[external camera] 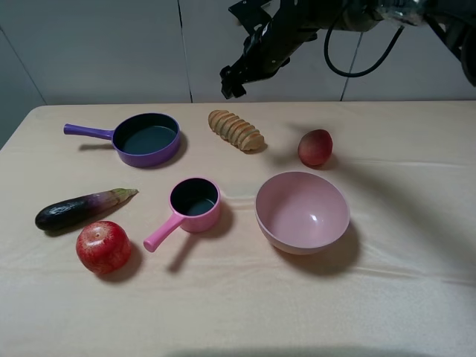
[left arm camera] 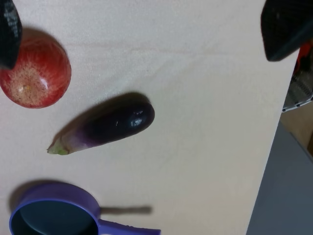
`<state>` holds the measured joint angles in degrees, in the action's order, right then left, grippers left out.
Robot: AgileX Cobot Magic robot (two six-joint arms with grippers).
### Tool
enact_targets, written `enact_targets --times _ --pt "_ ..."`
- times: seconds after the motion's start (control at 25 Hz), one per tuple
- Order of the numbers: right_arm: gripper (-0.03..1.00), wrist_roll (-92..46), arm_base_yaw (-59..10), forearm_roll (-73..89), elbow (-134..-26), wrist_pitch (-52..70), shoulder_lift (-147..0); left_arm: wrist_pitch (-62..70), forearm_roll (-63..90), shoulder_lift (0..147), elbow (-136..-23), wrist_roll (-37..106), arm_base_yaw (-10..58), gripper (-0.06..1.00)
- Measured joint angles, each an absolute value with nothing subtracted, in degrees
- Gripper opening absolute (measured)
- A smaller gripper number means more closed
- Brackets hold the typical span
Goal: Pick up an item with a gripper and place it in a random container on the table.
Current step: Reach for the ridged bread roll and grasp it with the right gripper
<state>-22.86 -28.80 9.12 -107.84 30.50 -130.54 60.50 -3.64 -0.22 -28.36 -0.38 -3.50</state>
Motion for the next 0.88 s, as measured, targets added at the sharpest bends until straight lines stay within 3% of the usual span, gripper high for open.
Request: enact_targets --times 0.88 --pt "0.69 -22.97 -28.8 11.5 -107.84 25.94 -137.79 60.5 -3.64 -0.22 -28.36 -0.38 -3.5 0.99"
